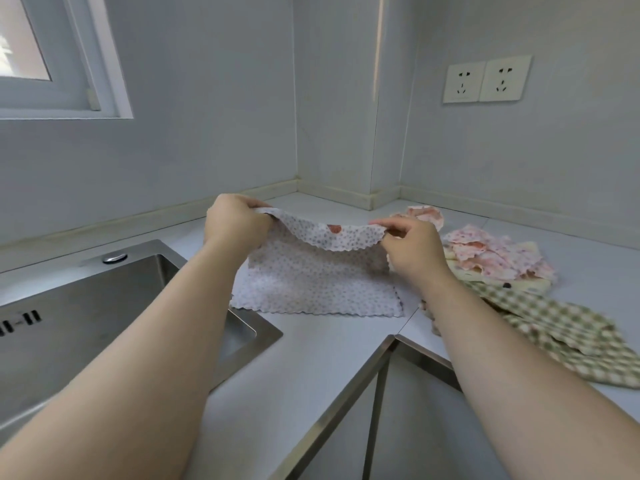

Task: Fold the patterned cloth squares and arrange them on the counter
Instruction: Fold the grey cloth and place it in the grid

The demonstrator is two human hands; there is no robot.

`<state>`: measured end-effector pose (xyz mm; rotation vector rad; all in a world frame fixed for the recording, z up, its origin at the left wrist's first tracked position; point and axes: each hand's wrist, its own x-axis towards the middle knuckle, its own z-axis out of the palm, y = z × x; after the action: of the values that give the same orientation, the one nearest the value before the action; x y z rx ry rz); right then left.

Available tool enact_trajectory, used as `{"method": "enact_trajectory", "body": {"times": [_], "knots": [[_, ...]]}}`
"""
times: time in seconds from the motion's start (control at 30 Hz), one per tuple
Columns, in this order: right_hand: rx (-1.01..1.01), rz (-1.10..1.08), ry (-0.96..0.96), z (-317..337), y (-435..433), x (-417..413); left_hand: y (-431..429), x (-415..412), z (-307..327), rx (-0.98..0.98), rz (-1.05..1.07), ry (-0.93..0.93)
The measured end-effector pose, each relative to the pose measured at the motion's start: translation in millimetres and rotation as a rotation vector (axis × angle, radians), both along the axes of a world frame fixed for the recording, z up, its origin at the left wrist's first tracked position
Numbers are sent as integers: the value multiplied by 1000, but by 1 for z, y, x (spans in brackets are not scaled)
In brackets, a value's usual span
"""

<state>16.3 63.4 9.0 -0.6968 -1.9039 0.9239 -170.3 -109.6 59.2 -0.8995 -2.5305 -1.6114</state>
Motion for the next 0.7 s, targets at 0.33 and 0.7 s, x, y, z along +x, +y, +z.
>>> {"method": "enact_trajectory", "body": {"times": [0.33, 0.7], "knots": [[-346, 160, 52, 13, -13, 11, -34, -20, -13, 88, -269, -732], [-212, 298, -277, 8, -11, 17, -39, -22, -17, -308, -265, -509]]}}
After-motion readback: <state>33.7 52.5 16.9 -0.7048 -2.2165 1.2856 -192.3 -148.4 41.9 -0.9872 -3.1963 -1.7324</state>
